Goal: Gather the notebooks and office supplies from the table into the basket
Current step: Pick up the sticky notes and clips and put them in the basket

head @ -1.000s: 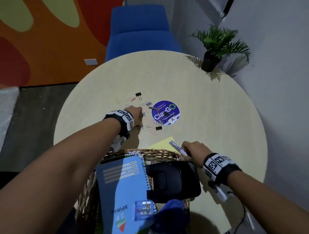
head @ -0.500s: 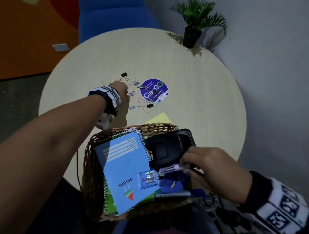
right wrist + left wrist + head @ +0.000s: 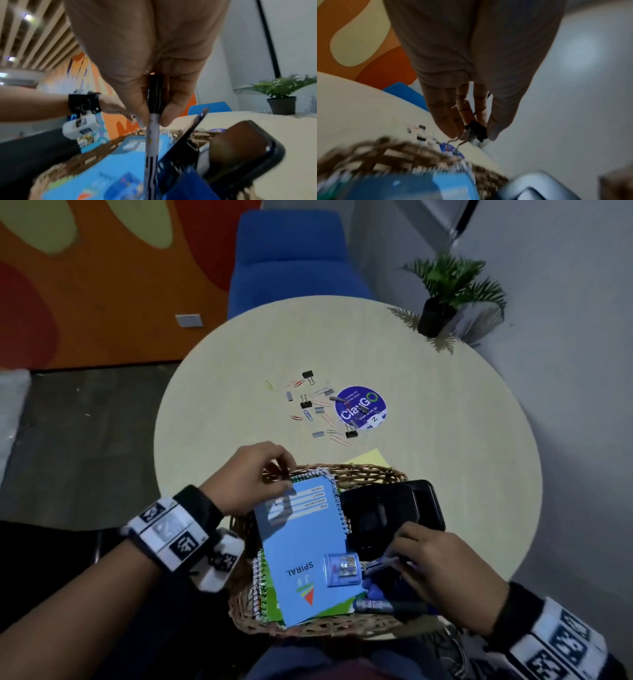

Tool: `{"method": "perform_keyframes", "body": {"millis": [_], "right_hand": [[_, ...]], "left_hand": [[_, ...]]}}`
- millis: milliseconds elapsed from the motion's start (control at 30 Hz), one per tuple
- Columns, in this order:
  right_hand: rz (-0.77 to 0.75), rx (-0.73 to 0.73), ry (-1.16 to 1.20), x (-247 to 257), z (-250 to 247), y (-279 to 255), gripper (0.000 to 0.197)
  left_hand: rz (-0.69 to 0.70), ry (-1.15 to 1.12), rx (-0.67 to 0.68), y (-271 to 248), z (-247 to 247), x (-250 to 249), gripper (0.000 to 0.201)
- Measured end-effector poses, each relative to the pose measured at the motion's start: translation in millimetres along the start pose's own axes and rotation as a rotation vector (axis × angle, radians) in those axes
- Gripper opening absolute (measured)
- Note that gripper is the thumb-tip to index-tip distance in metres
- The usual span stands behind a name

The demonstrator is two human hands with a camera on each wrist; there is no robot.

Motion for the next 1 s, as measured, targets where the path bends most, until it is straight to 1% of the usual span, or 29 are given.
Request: {"method": "perform_keyframes", "body": {"millis": [67, 100, 167, 233, 267, 333, 367, 400, 467, 567, 633, 733, 800, 933, 1000], "right_hand": [[0.038, 0.104, -0.114, -1.3, 13.8, 4.3, 0.014], [0.052, 0.132, -0.170, -2.7, 17.0, 5.8, 0.016], [0.064, 0.095, -0.233, -3.2, 5.0, 10.4, 0.020], [0.079, 0.098, -0.216, -1.3, -18.0, 24.0, 0.025], [0.085, 0.109, -0.204, -3.2, -30.0, 36.7, 0.025], [0.097, 0.064, -0.178, -13.8, -55.3, 75.2, 0.024], [0.104, 0.042, -0.159, -23.8, -65.7, 99.7, 0.024], [0.115, 0.042, -0.144, -35.5, -73.3, 125.4, 0.025], [0.139, 0.106, -0.171, -60.7, -75.4, 176.6, 0.027], [0.136, 0.213, -0.258, -84.6, -60.9, 236.0, 0.033], [0.121, 0.283, -0.281, -88.6, -41.1, 255.9, 0.032], [0.045, 0.341, -0.300, -97.5, -15.4, 276.3, 0.018], [0.041, 0.353, -0.288, -104.3, -6.5, 286.0, 0.008], [0.042, 0.396, -0.227, -110.1, -0.6, 294.6, 0.009], [0.048, 0.350, -0.148, -106.8, -10.6, 288.9, 0.008]], "left_hand": [[0.031, 0.003, 0.056, -14.6, 21.8, -0.2, 0.020], [0.030, -0.001, 0.074, -18.2, 30.8, 1.4, 0.020], [0.011, -0.027, 0.093, -21.0, 44.0, 5.3, 0.021], [0.001, -0.031, 0.114, -21.6, 53.4, 8.8, 0.021], [-0.002, -0.002, 0.139, -21.5, 57.1, 9.8, 0.019], [-0.002, 0.111, 0.189, -18.8, 59.8, 9.4, 0.017], [-0.001, 0.170, 0.178, -15.9, 56.2, 8.5, 0.021], [-0.010, 0.205, 0.136, -11.3, 48.6, 8.3, 0.024], [-0.047, 0.199, 0.010, 1.0, 25.8, 10.2, 0.024], [-0.146, 0.177, -0.120, 27.1, -6.1, 17.7, 0.022], [-0.195, 0.224, -0.130, 42.8, -15.9, 22.1, 0.023], [-0.256, 0.352, -0.058, 80.9, -18.2, 31.5, 0.026], [-0.271, 0.394, -0.022, 113.1, -16.8, 37.6, 0.026], [-0.285, 0.403, 0.047, 186.2, 0.7, 52.9, 0.021], [-0.285, 0.394, 0.081, 216.5, 12.8, 59.5, 0.019]]}}
Point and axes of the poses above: each hand's wrist, its own y-axis towards the middle knuckle, its own z-axis out of the palm, x = y × z, the point moved 4 cm from there along y, towards the middle knuckle, and after that the axes turned 9 degrees about y, right-handed, at the moved point
